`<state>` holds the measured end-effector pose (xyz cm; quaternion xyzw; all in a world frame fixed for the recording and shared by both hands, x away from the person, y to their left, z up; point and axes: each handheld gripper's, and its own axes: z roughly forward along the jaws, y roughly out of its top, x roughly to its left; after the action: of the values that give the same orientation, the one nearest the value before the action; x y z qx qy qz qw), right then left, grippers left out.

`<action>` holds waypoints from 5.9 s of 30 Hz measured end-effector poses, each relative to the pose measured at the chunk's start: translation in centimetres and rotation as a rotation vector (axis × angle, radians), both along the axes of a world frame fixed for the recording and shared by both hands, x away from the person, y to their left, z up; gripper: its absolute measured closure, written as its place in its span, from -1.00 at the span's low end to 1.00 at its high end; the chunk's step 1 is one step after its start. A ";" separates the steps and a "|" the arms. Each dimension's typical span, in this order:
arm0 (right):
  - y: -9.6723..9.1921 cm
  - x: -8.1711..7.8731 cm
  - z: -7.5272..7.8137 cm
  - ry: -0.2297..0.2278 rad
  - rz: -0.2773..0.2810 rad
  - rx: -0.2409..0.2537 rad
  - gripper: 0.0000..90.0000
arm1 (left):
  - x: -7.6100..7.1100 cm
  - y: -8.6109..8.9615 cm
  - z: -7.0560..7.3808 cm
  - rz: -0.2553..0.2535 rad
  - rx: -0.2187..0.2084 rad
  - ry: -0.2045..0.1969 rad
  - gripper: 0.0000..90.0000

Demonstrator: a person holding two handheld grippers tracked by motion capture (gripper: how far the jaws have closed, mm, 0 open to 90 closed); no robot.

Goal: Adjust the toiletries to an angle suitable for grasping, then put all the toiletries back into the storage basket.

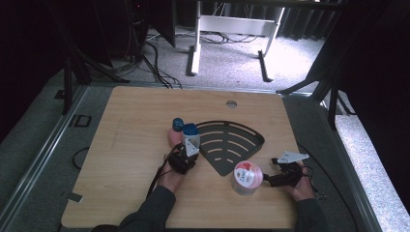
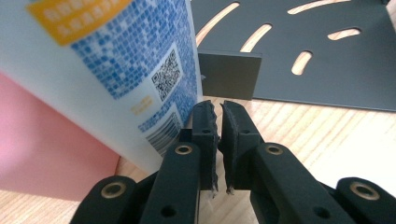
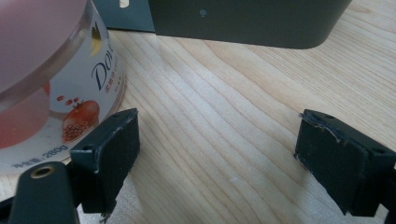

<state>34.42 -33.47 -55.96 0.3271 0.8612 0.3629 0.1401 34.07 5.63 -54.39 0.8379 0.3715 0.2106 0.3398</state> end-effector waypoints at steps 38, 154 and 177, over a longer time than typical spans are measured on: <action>0.3 -3.8 2.5 -0.028 0.127 0.146 0.68 | -4.2 -3.2 1.8 -0.300 -0.080 0.037 0.28; 5.7 -5.3 2.9 -0.032 0.302 0.043 -0.70 | -4.7 -8.8 1.0 -0.512 -0.104 0.021 -0.68; 5.6 -5.4 4.1 -0.026 0.293 0.067 -0.70 | -4.7 -8.8 2.7 -0.524 -0.078 0.009 -0.68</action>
<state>28.97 -27.88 -51.84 0.1978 0.8853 0.4121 0.0857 29.32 -3.19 -51.64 0.8927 0.1510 0.0971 0.4133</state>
